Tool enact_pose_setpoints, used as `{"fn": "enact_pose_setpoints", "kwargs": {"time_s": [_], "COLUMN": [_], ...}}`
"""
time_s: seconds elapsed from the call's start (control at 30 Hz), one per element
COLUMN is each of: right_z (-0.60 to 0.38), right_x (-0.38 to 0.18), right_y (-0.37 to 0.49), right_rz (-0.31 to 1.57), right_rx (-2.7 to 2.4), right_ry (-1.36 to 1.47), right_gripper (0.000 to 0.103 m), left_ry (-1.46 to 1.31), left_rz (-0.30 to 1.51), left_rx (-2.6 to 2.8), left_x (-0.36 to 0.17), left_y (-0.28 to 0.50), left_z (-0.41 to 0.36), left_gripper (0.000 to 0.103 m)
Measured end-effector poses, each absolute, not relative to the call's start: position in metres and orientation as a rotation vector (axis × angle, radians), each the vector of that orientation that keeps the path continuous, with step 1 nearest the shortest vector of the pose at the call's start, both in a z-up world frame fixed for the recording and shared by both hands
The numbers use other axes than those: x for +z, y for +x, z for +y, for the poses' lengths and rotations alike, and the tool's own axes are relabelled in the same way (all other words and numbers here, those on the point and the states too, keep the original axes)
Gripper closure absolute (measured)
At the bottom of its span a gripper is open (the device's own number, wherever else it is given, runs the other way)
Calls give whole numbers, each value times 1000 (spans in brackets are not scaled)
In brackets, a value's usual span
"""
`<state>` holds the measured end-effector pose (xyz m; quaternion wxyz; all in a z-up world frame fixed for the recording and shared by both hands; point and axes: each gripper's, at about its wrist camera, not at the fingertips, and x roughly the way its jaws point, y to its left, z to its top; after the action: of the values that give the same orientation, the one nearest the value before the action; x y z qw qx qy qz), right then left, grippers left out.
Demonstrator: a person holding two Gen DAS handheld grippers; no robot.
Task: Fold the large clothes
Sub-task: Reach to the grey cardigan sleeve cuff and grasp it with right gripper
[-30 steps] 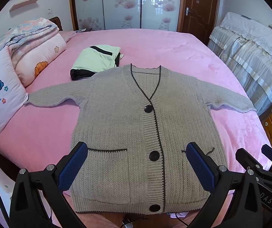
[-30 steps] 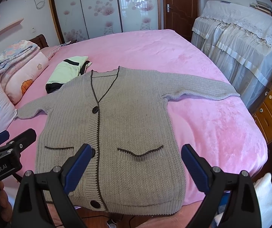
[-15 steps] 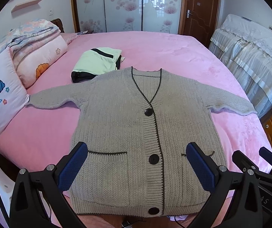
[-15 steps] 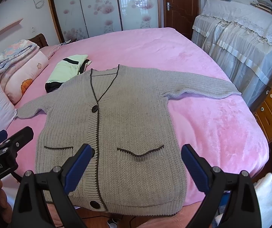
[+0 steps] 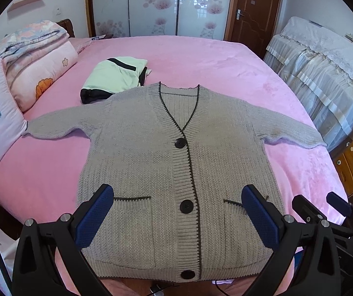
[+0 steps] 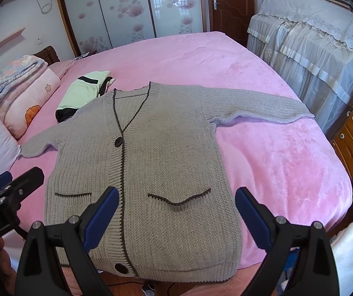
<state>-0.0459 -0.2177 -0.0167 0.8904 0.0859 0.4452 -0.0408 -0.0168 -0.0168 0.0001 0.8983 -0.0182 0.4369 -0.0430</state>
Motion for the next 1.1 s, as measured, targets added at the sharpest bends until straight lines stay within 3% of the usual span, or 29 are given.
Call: {"fn": "enact_pose_setpoints", "kwargs": {"time_s": [0.47, 0.67, 1.1], "right_z": [-249, -276, -359], "right_x": [-21, -19, 34], "right_y": [-29, -9, 27], "right_rz": [893, 890, 753], "right_rx": [-87, -88, -117], "right_ry": [173, 187, 227], "right_gripper": [7, 7, 7], "left_ry": [14, 109, 84], "left_rz": [893, 810, 850], "left_rx": [-21, -32, -238], "left_x": [-2, 13, 34], "left_y": [16, 32, 103], "left_z": [-33, -69, -156], "left_gripper": [0, 0, 0]}}
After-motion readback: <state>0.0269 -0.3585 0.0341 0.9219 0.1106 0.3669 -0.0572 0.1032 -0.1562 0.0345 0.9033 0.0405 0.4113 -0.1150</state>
